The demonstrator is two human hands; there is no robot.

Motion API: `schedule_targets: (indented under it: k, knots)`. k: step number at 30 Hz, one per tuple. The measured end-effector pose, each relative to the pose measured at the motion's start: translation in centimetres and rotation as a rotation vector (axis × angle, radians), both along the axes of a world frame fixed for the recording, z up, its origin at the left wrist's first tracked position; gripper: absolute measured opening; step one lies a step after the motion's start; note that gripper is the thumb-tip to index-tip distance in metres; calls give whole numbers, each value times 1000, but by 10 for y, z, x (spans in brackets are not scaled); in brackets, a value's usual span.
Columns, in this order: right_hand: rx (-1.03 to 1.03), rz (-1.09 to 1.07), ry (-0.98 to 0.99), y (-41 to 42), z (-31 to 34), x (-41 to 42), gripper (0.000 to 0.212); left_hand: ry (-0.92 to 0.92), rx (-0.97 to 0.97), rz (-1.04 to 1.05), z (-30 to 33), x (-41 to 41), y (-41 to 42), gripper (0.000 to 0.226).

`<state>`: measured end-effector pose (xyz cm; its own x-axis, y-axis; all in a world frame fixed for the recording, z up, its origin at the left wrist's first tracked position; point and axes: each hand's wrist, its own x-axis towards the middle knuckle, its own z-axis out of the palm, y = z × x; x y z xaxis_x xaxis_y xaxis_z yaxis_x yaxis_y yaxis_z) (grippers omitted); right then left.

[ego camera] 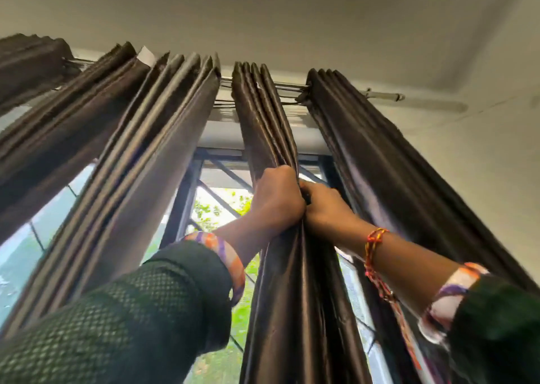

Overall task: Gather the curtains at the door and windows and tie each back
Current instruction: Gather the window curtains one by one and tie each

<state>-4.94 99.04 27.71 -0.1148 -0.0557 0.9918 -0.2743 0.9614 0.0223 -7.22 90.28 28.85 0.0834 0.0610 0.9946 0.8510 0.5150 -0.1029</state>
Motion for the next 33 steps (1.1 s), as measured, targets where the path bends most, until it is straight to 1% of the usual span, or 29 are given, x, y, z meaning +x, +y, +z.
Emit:
schedule_targets:
  k: [4,8,13,18,20,23,26,27,28,30,31,33]
  knots:
    - [-24,-35,19,48,8,42,36,27,6,-89,10,37,44,22]
    - [-16,-99,-13,75,16,76,45,52,48,-155,19,61,73,22]
    - [-37,-87,-19,99,20,91,43,20,65,-178,24,77,98,24]
    - [-8,-47,-50,87,8,68,40,-32,68,-119,13,54,86,25]
    - [14,-6,-42,74,-3,51,44,-72,58,-99,3,41,76,27]
    - [50,36,-4,54,-20,22,55,-119,66,-72,-12,19,58,23]
    - [71,10,-28,33,-38,-1,79,-151,84,-39,-26,-3,39,21]
    - [77,5,-35,26,-45,-7,82,-163,88,-18,-32,-9,33,20]
    - [78,17,-28,19,-52,-11,79,-177,94,-4,-38,-15,26,20]
    - [62,75,-4,8,-67,-22,57,-234,103,-27,-54,-27,12,23]
    - [23,92,-17,2,-76,-28,45,-269,111,-52,-64,-33,4,22]
    - [-60,140,-47,-7,-95,-38,35,-321,127,-64,-84,-42,-9,18]
